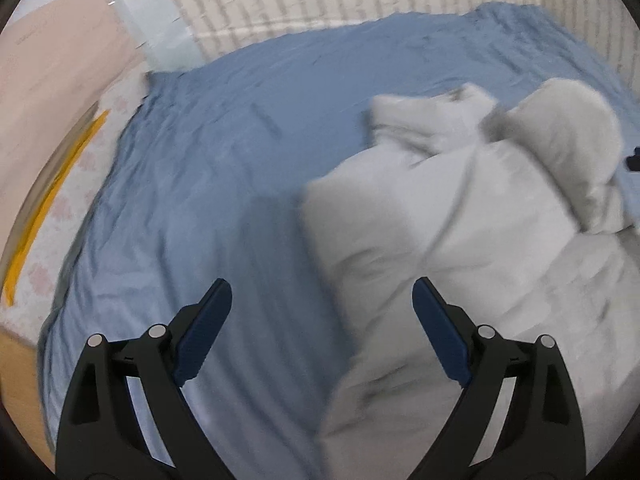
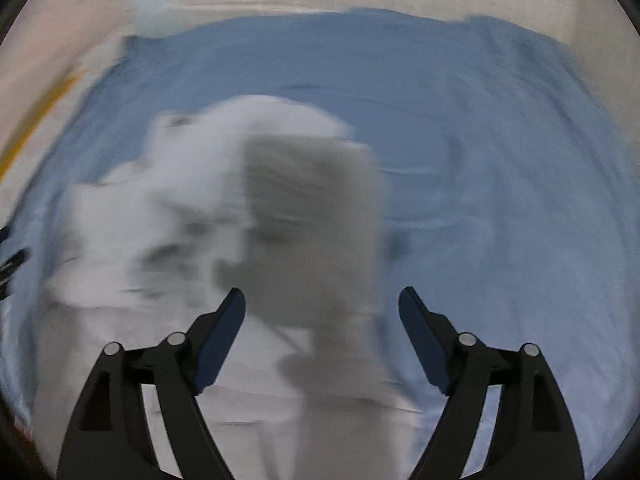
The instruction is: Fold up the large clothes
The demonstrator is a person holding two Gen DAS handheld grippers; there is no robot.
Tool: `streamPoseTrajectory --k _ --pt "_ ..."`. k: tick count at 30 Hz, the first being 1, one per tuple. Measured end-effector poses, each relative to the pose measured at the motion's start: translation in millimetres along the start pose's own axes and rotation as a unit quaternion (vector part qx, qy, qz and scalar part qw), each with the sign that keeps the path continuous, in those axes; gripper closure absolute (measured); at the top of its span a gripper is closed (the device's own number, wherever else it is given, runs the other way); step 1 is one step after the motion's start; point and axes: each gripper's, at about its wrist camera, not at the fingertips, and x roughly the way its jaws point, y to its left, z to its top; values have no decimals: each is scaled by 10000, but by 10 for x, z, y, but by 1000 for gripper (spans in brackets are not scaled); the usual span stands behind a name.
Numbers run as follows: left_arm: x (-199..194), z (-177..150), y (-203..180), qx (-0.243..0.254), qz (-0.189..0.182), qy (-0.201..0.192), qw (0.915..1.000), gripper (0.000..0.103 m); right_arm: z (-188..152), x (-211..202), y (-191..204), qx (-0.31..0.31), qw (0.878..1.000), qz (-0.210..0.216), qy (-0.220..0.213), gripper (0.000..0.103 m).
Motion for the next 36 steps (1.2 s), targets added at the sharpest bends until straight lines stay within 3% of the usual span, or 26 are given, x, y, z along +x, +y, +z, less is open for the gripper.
streamPoseTrajectory --k 2,8,10,11,12,18,21,24,29,34,36 --pt "-67 138 -276 139 -279 -94 9995 11 -42 11 -196 262 9993 -264 -20 23" --pt "-215 489 -1345 1007 -808 -403 9908 11 -158 135 -375 553 9985 -56 -15 25" --pt "-184 548 -1591 1147 -908 -358 9886 11 -177 222 -364 365 9992 -157 66 42" --pt "-152 575 -1715 1185 -979 -315 9876 11 -179 273 -330 268 9993 -219 116 68" --pt "-116 598 -1819 1196 -1047 -262 9869 11 -176 327 -307 193 9993 -267 190 85" --pt "76 746 -2212 1217 -1311 -88 9838 11 -174 423 -385 357 9990 -54 281 85" --pt "140 853 -2344 1255 -1117 -137 9857 12 -206 463 -401 448 9985 27 302 85" --pt "247 1055 -2260 976 -826 -111 9917 40 -237 467 -377 522 9981 86 308 85" --pt "275 1042 -1510 -281 -1320 91 9908 90 -288 507 -326 533 9979 150 327 84" --pt "302 439 -842 -1185 -1495 462 9805 92 -304 498 -210 570 9974 317 301 84" --pt "356 159 -684 -1400 -1653 740 9734 83 -301 476 -117 504 9977 349 297 83"
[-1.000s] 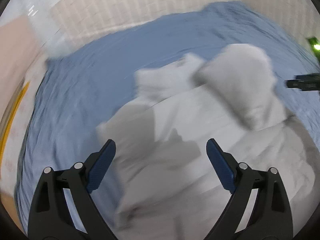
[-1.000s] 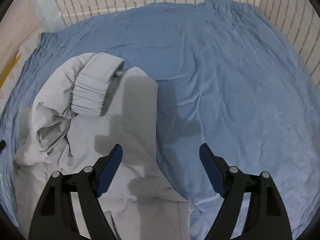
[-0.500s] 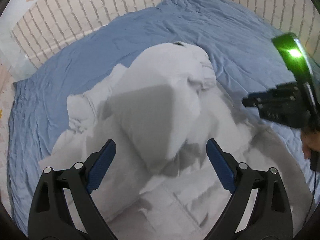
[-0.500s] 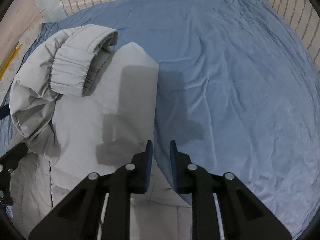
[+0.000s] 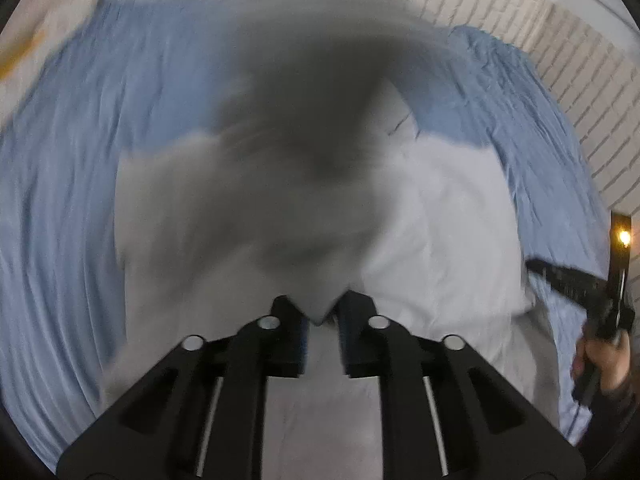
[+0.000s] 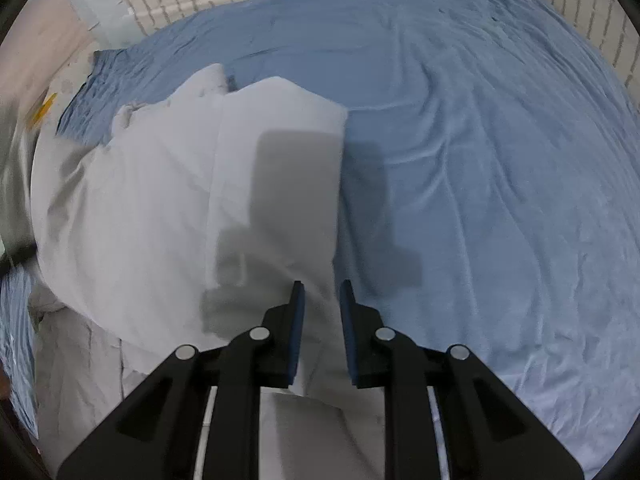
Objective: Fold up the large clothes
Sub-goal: 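Grasp the jacket's cuff with the left gripper and fold it over the body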
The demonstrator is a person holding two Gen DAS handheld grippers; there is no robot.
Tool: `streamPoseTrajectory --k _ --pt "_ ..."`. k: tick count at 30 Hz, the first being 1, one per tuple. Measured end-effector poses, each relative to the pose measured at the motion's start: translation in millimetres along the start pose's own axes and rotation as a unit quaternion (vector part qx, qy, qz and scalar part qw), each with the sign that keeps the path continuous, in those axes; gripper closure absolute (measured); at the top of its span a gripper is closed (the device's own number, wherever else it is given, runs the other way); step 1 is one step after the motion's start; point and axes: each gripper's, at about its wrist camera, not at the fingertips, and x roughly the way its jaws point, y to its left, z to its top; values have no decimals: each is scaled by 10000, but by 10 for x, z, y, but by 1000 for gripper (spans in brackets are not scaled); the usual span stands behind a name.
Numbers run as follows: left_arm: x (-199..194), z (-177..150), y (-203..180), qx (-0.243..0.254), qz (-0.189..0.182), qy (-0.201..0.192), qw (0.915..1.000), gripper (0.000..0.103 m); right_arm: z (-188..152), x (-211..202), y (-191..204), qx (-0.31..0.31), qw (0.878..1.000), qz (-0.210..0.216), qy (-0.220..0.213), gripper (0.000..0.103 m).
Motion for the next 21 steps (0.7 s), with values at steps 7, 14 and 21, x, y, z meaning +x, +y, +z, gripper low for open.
streamPoseTrajectory --k 7,14,21 --pt "-263 -443 561 13 626 20 9980 10 20 -116 132 -219 9995 -191 -95 40" --pt "-451 -6 1065 -474 496 -195 9975 7 9 -129 131 -18 9999 -164 -48 32" --pt "124 570 980 -550 -219 327 9977 14 -54 -118 196 -28 9999 -145 10 31"
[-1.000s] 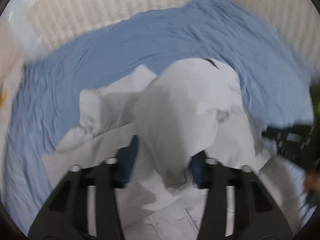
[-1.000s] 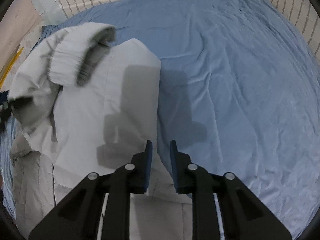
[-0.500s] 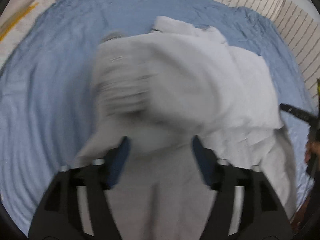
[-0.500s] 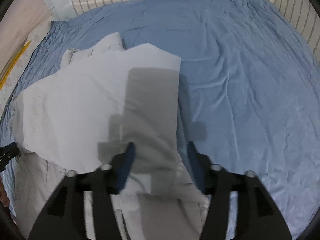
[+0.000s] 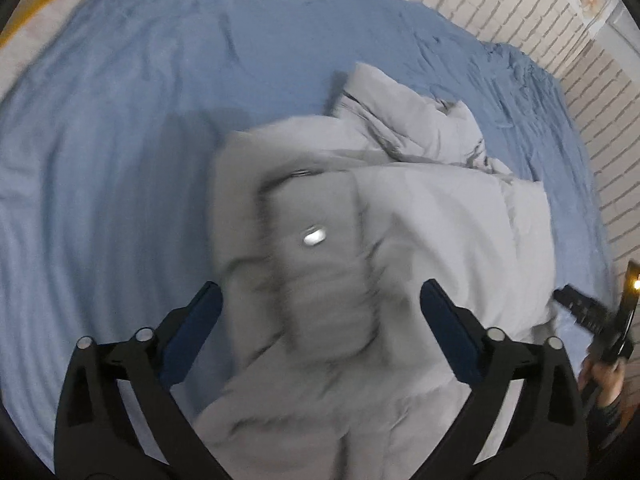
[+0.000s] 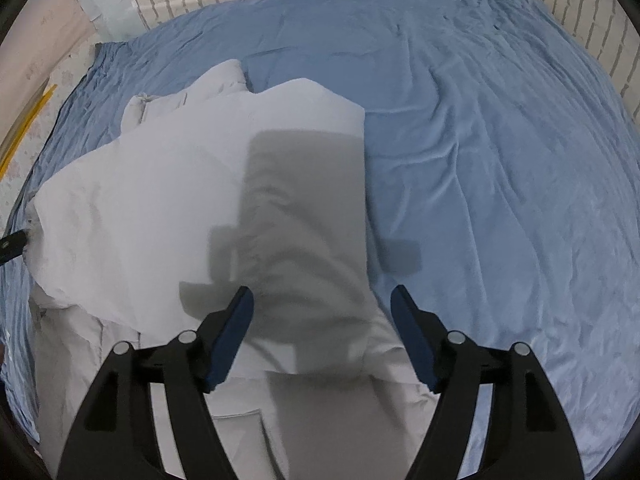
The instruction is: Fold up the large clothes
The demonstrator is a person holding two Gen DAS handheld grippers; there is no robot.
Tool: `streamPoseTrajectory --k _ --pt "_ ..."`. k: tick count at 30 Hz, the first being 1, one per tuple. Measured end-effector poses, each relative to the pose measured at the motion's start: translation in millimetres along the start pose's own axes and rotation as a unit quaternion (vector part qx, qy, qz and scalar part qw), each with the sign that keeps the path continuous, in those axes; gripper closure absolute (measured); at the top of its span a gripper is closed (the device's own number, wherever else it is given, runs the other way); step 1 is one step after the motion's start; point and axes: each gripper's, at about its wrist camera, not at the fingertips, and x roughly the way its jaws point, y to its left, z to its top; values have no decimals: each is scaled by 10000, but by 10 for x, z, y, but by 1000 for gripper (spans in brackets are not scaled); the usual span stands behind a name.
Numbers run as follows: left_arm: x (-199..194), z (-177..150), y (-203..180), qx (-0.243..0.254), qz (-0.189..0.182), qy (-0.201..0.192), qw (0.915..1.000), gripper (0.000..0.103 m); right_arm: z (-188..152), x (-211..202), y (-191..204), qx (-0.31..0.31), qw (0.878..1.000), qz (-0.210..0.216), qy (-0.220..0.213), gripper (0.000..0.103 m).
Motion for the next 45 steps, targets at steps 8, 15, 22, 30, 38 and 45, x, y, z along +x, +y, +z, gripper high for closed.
streamPoseTrajectory --k 8,15,22,30,38,45 --pt "249 -413 -210 -96 -173 -176 9997 48 -135 -21 67 -44 10000 62 -18 31" --pt "-314 -371 -196 -59 72 -838 9964 56 3 -197 305 -273 9989 117 -349 31" --pt "-35 -593 193 -174 55 -282 9994 53 109 -262 608 -472 9966 482 -479 31" --pt "-161 -535 198 -312 -152 -455 9984 42 62 -189 553 -431 9972 459 -396 31" --pt "-560 -482 22 187 1057 -745 9914 26 294 -183 417 -420 9970 339 -562 27" --pt "-220 -349 -495 834 1389 -564 9852 50 580 -27 440 -344 9973 319 -557 36"
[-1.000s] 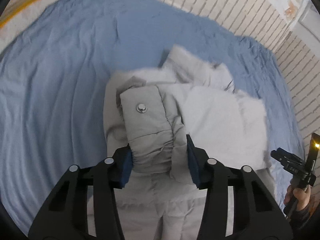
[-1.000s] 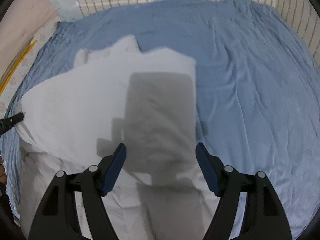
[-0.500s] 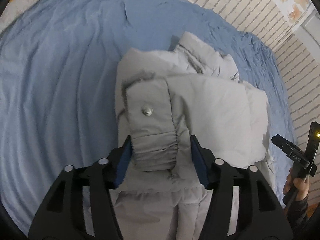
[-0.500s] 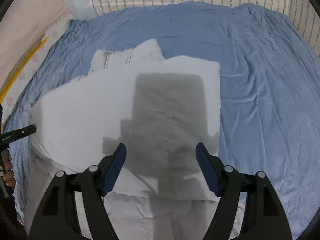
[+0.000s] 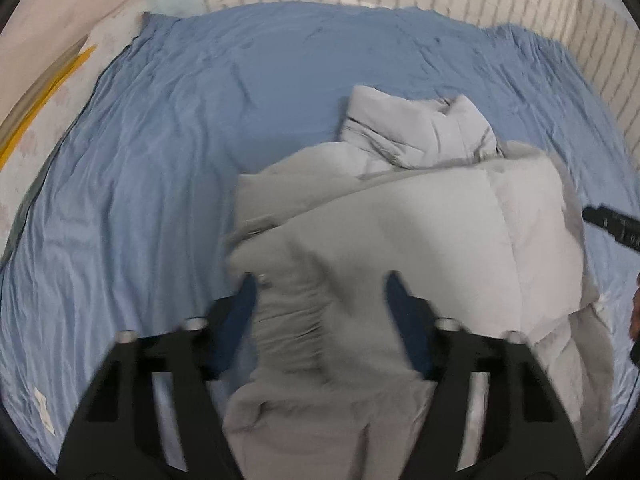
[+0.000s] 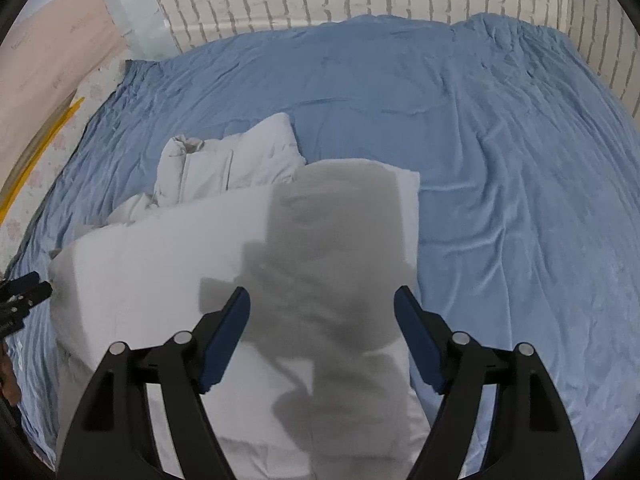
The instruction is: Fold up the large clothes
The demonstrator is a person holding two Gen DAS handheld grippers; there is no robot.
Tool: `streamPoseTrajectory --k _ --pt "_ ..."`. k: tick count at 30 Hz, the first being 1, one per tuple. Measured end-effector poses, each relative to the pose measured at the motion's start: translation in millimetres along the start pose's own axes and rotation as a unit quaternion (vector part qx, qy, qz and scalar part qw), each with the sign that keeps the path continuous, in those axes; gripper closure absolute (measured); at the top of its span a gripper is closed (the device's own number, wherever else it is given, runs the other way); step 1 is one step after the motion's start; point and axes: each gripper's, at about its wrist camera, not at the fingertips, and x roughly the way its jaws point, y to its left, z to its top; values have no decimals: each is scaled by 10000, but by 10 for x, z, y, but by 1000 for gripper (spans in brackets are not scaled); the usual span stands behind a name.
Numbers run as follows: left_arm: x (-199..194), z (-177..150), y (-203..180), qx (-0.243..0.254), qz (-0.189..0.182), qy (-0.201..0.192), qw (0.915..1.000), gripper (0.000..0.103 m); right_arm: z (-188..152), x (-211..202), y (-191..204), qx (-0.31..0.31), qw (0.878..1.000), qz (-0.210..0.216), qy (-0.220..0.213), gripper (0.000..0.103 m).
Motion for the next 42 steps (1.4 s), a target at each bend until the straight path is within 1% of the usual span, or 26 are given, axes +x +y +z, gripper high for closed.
streamPoseTrajectory --k 1,2,3,5,8,13,15,19,21,23,26,30,32,35,40,41,42 --pt "70 -3 -25 23 58 117 9999 57 22 46 40 -68 10000 -7 40 45" --pt "194 -13 -46 13 166 297 9994 57 49 117 94 -152 9998 -8 120 65" --pt "309 -35 -48 5 215 424 9989 57 59 157 124 -189 9997 -1 165 77" --pt "439 -49 -19 -31 209 510 9985 56 70 237 182 -275 9994 52 227 83" --pt "552 9 3 27 206 675 9975 56 96 405 235 -473 9984 -71 301 83" --pt "852 208 -51 181 269 1053 9939 55 184 691 113 -157 9980 69 614 85" --pt "946 266 -60 221 278 1171 9925 55 216 773 110 -176 9972 44 728 86" --pt "1124 368 -21 217 170 1377 9901 54 252 929 127 -213 9955 23 926 86" --pt "1151 376 11 242 135 1437 9892 54 243 988 110 -129 9946 58 1029 86" --pt "1149 341 36 356 115 1409 9893 54 215 1010 110 -84 9941 46 1081 86" --pt "1081 208 60 540 165 1249 9906 54 149 998 158 -91 9933 -53 1151 86" --pt "1029 65 87 804 237 1037 9911 54 10 952 247 -120 9936 -201 1108 86" --pt "1042 71 104 797 229 1055 9910 54 -25 951 277 -41 9939 -288 1066 86" --pt "1076 101 99 825 289 1122 9898 54 -30 991 342 -114 9930 -480 1076 85" --pt "1140 157 187 812 242 1175 9895 54 33 1066 338 -108 9918 -521 1166 85" --pt "1145 166 155 840 242 1183 9891 54 40 1078 335 -101 9915 -522 1184 85" --pt "1145 186 35 865 243 1202 9887 54 48 1090 344 -113 9914 -533 1193 85"
